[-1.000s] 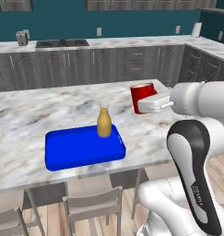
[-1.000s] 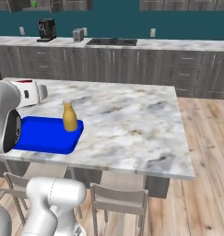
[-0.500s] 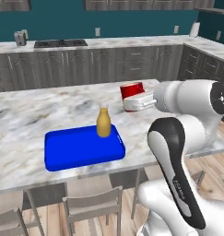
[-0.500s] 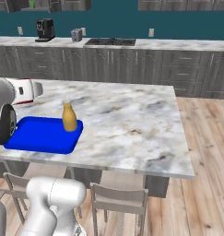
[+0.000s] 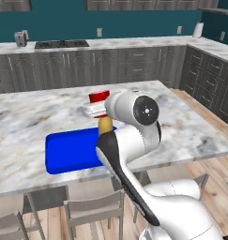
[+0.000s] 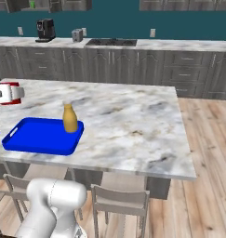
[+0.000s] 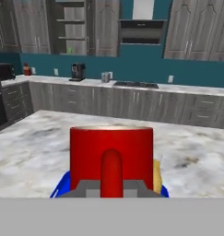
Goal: There is a tray on the dining counter. Grab the cup, mug, and pitcher and place them on the tray. The pitcher may be placed next to the tray if it cannot fit the tray.
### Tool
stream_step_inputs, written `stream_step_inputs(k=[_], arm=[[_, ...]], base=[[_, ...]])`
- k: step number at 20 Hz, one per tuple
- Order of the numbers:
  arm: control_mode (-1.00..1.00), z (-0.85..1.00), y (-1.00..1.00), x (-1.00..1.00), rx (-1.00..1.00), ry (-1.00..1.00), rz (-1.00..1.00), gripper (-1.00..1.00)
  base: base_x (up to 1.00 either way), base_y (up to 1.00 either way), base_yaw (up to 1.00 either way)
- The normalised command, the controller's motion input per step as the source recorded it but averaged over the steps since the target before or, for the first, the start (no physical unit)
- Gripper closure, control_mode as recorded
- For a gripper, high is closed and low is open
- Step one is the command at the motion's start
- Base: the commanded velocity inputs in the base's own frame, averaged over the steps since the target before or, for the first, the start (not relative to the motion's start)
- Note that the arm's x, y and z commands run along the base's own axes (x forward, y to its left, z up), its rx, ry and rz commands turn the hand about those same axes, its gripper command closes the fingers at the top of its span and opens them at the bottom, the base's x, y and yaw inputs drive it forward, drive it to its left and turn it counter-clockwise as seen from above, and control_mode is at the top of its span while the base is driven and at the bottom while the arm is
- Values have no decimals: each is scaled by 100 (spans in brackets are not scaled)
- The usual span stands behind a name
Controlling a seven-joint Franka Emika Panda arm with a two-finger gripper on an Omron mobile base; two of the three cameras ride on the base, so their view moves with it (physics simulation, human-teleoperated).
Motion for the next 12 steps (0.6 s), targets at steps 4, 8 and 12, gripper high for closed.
stream_step_inputs(k=[4,8,12], arm=[[-100,-41,63,22,-2,-4,-6,100],[-100,-55,37,6,-6,-12,-1,100],[-100,-43,8,-5,0,-21,1,100]], base=[[0,0,0],[0,0,0],[0,0,0]])
